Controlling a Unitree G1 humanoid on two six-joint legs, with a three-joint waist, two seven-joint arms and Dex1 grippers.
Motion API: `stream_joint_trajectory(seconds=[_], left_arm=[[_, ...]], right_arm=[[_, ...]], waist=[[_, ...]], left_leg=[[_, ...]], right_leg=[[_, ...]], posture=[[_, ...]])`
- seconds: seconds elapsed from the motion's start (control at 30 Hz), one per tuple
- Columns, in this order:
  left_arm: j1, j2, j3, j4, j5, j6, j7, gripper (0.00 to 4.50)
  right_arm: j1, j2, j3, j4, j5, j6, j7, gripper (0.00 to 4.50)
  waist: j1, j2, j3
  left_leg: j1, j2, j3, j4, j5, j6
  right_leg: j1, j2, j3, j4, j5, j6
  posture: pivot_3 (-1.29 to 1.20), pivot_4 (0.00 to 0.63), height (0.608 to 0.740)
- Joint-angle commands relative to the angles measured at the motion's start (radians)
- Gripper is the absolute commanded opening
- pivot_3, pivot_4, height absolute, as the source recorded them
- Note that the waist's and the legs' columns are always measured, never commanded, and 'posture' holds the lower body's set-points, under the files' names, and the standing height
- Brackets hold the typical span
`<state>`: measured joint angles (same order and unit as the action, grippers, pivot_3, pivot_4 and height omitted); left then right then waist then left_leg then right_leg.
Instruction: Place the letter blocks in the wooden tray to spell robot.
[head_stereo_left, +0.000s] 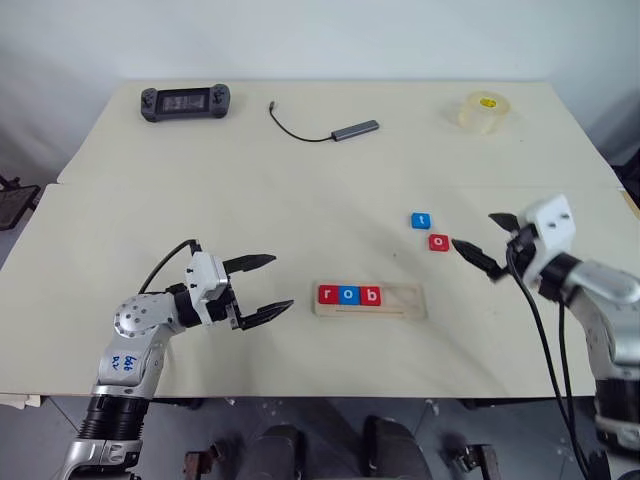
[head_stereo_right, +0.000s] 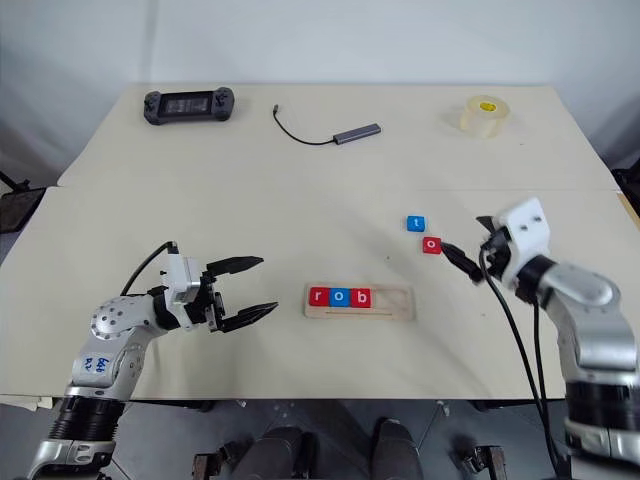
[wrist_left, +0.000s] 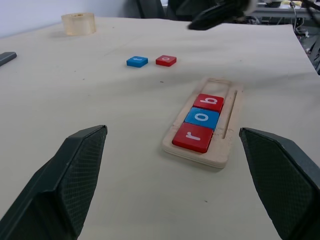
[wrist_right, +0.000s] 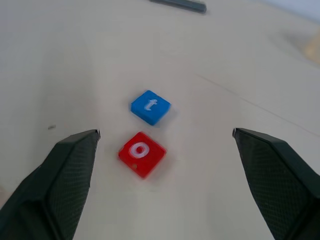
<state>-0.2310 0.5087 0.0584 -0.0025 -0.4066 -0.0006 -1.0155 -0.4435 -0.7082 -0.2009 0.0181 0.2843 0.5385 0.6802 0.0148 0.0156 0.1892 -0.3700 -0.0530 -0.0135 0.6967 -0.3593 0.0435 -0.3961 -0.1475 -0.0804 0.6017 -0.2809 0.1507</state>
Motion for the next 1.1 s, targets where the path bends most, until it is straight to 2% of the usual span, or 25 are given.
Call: stream_joint_trajectory(seconds=[0.03,0.33,0.6,0.7,0.93,1.07,1.1], left_arm=[[0.021,-0.002,0.007,-0.053,-0.004,-0.018,0.012,4.50],[0.058,0.001,0.014,-0.086,-0.005,-0.016,0.040,4.50],[0.058,-0.009,0.000,-0.089,-0.005,-0.011,0.047,4.50],[0.055,-0.013,-0.004,-0.089,-0.005,-0.009,0.048,4.50],[0.054,-0.022,-0.004,-0.093,-0.008,-0.004,0.053,4.50],[0.049,-0.029,0.001,-0.096,-0.014,0.002,0.065,4.50],[0.050,-0.027,0.001,-0.097,-0.012,0.002,0.065,4.50]], right_arm=[[-0.082,-0.008,0.040,0.020,0.001,0.144,-0.026,4.46],[-0.127,-0.023,0.069,-0.041,0.030,0.368,-0.028,4.46],[-0.142,-0.007,0.072,-0.054,0.009,0.400,-0.073,4.46],[-0.131,0.037,0.076,-0.063,-0.024,0.430,-0.167,4.46],[-0.127,0.216,0.038,-0.078,-0.015,0.501,-0.329,4.46],[-0.124,0.255,0.037,-0.073,-0.023,0.517,-0.380,4.46],[-0.122,0.267,0.033,-0.062,-0.037,0.506,-0.408,4.29]], waist=[[0.003,0.000,0.000],[0.007,0.000,0.000],[0.007,0.000,0.000],[0.006,0.000,0.000],[-0.001,0.000,0.000],[-0.001,0.000,0.000],[-0.002,0.000,0.000]], left_leg=[[0.000,0.000,-0.001,0.000,0.000,0.000],[-0.002,-0.001,-0.001,-0.001,0.000,0.000],[-0.001,-0.001,-0.001,-0.001,0.000,0.000],[-0.001,-0.001,-0.001,-0.001,0.000,0.000],[-0.001,-0.001,0.000,-0.001,0.000,0.000],[-0.001,-0.001,0.000,-0.001,0.000,0.000],[-0.001,-0.001,0.000,-0.001,0.000,0.000]], right_leg=[[0.000,0.000,0.000,0.000,0.000,0.000],[0.000,0.000,-0.001,-0.001,0.000,0.000],[0.000,0.000,-0.001,-0.001,0.000,0.000],[0.000,0.000,-0.001,-0.001,0.000,0.000],[-0.002,0.000,0.000,0.000,0.000,0.000],[-0.002,0.000,0.000,0.001,0.000,0.000],[-0.002,0.000,0.000,0.001,0.000,0.000]], posture=[[0.00,0.150,0.740],[0.00,0.150,0.740],[0.00,0.150,0.740],[0.00,0.150,0.740],[0.00,0.150,0.740],[0.00,0.150,0.740],[0.00,0.150,0.740]])
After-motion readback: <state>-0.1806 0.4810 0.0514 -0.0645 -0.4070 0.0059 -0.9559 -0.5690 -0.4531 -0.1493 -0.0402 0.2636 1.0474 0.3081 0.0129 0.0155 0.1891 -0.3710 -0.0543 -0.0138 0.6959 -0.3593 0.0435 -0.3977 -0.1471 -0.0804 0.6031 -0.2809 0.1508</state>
